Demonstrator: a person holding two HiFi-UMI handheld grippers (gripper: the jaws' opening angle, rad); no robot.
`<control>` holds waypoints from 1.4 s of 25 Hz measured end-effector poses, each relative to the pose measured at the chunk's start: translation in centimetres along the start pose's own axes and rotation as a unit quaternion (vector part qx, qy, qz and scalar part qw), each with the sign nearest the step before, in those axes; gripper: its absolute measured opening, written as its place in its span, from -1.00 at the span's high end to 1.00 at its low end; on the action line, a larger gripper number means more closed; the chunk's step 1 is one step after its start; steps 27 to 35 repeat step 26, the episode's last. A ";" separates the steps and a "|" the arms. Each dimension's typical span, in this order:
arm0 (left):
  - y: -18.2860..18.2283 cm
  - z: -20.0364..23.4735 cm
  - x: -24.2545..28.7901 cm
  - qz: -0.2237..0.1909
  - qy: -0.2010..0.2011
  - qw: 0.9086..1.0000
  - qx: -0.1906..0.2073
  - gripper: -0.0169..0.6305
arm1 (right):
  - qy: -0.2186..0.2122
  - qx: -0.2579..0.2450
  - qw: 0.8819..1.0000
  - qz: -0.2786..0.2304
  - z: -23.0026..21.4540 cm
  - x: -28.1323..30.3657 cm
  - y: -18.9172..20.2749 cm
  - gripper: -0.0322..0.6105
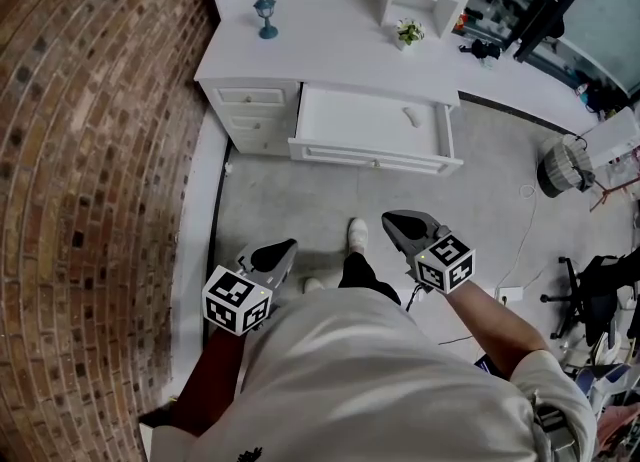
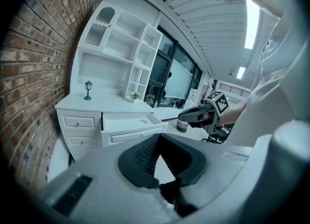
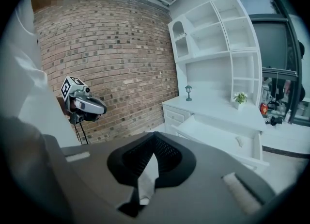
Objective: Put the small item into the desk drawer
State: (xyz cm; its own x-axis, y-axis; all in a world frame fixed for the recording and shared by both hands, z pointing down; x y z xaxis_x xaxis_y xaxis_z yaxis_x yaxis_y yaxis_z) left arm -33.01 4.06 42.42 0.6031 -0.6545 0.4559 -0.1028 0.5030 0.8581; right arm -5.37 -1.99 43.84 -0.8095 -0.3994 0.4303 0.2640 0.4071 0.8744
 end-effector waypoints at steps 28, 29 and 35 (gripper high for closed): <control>1.1 -0.5 1.1 0.012 0.012 1.000 -0.005 0.93 | 0.004 -0.002 1.000 0.005 0.4 -0.5 1.1 0.86; 1.1 -0.5 1.1 0.012 0.012 1.000 -0.005 0.93 | 0.004 -0.002 1.000 0.005 0.4 -0.5 1.1 0.86; 1.1 -0.5 1.1 0.012 0.012 1.000 -0.005 0.93 | 0.004 -0.002 1.000 0.005 0.4 -0.5 1.1 0.86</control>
Point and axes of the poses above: the fingertips, and each gripper's own axes: x forward along the fingers, z to its left, y out of its underside, the point moved 8 cm from there along -x, backward along the fingers, and after that the axes turned 8 degrees about -y, right-handed, at the moved point
